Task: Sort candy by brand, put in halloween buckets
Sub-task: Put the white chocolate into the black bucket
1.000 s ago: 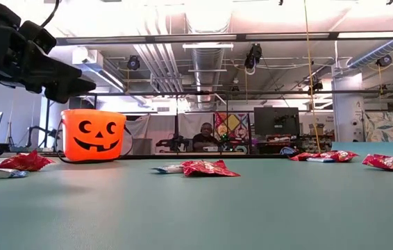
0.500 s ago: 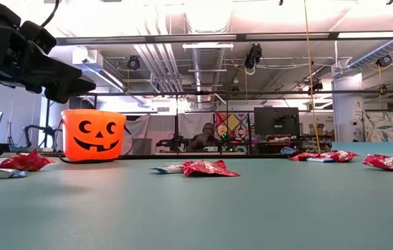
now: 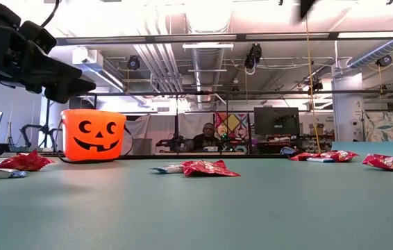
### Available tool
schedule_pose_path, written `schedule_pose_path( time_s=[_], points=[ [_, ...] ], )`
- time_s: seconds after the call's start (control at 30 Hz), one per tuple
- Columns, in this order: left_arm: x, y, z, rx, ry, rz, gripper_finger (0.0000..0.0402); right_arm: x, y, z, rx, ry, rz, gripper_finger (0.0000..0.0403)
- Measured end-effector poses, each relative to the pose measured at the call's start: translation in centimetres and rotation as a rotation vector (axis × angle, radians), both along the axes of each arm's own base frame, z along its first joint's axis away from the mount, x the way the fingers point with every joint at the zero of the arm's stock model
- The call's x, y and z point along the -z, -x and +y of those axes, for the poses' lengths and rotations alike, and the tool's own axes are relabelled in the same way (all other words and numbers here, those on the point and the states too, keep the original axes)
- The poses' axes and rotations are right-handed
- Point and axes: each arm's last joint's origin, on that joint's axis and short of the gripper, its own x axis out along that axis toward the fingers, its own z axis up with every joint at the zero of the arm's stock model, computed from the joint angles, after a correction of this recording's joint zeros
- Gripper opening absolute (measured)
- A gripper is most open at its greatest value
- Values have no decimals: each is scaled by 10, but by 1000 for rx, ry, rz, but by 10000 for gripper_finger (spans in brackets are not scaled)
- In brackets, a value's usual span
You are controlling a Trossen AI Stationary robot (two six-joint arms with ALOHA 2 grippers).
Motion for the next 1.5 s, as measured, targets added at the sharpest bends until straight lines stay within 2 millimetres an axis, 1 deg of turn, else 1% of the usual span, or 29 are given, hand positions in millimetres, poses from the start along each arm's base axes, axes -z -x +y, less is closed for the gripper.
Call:
schedule_pose_path(
  time_s=[0.1,0.2,0.33,0.4,0.53,0.63,0.83,0.9,0.97,1.07,1.3,1.4,1.5],
  points=[
    [0,0,0,0,0,0,272,26,-45,-13,-243,84,-35,270],
    [0,0,0,0,0,0,272,55,-76,-28,-452,163,8,279],
    [0,0,0,0,0,0,272,89,-103,-49,-584,145,63,280],
    [0,0,0,0,0,0,272,102,-115,-60,-615,137,71,277],
    [0,0,0,0,0,0,272,124,-134,-90,-641,117,73,270],
    [0,0,0,0,0,0,272,142,-141,-103,-699,82,98,265],
    [0,0,0,0,0,0,272,170,-146,-106,-801,73,143,263],
    [0,0,0,0,0,0,272,176,-147,-108,-801,65,156,259],
    [0,0,0,0,0,0,272,179,-147,-111,-765,62,164,250],
    [0,0,0,0,0,0,272,185,-149,-115,-699,46,168,225],
    [0,0,0,0,0,0,272,194,-149,-130,-551,23,183,143],
    [0,0,0,0,0,0,272,193,-146,-137,-449,6,200,110],
    [0,0,0,0,0,0,272,187,-141,-143,-391,5,240,91]
  ],
)
